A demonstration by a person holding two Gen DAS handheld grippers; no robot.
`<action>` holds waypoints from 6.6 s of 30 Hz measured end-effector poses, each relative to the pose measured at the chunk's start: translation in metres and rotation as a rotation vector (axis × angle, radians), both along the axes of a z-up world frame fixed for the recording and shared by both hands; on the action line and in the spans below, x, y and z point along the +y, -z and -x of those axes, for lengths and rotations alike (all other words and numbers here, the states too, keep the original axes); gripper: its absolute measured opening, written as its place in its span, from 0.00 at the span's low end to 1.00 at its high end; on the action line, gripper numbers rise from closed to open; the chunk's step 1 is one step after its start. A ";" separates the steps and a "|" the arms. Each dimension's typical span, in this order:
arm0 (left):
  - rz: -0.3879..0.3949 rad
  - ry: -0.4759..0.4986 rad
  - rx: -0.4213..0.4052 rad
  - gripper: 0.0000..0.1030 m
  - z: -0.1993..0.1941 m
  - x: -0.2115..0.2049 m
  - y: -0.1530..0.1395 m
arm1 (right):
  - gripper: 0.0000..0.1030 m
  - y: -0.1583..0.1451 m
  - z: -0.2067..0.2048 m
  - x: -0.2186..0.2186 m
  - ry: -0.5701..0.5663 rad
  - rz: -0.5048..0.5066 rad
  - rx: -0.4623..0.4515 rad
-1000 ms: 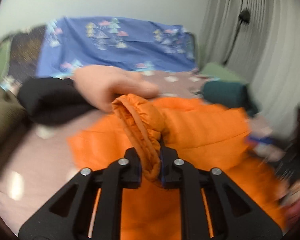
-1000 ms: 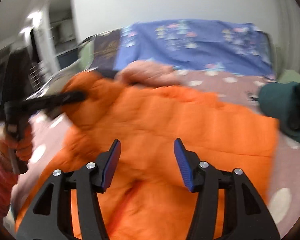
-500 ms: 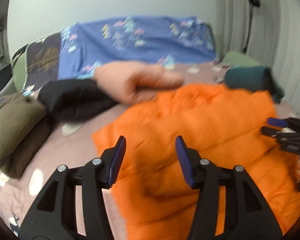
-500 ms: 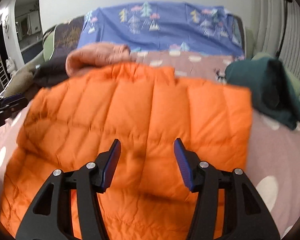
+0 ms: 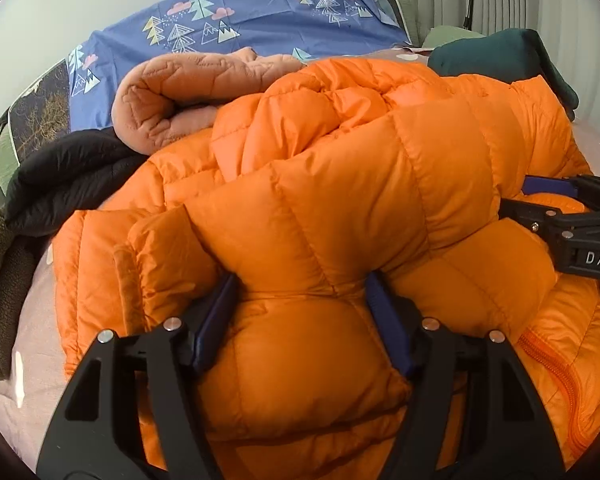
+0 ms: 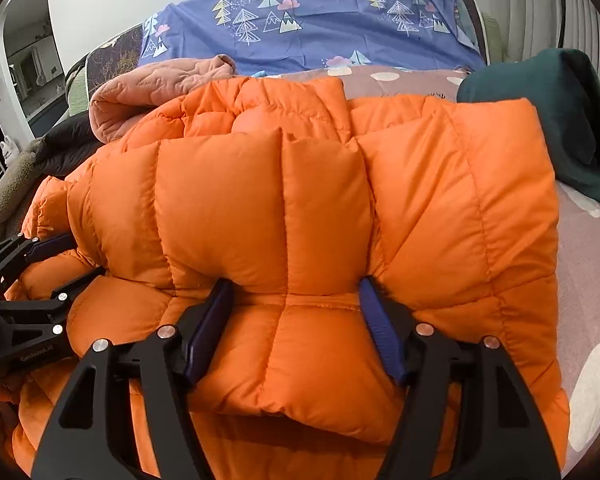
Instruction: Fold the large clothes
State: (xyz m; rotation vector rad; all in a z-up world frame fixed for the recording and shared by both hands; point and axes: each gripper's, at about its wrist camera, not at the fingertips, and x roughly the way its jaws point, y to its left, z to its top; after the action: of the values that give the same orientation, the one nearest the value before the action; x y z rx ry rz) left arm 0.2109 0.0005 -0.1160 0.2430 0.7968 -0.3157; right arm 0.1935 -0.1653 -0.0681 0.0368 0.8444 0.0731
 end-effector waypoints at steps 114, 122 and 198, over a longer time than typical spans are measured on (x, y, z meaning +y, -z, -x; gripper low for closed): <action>0.355 0.166 -0.415 0.07 0.387 0.138 -0.200 | 0.04 -0.185 0.386 -0.116 -0.155 -0.427 -0.544; 0.295 0.059 -0.316 0.07 0.326 0.131 -0.178 | 0.04 -0.163 0.324 -0.110 -0.088 -0.375 -0.495; 0.182 0.188 0.026 0.37 0.245 0.041 -0.053 | 0.29 -0.048 0.236 -0.027 -0.123 -0.152 -0.120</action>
State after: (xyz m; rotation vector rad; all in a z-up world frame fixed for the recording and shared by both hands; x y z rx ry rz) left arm -0.0345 0.0416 -0.0628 0.1432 0.7673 -0.5664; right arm -0.0421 -0.1924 -0.0197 0.1220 0.7189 0.2529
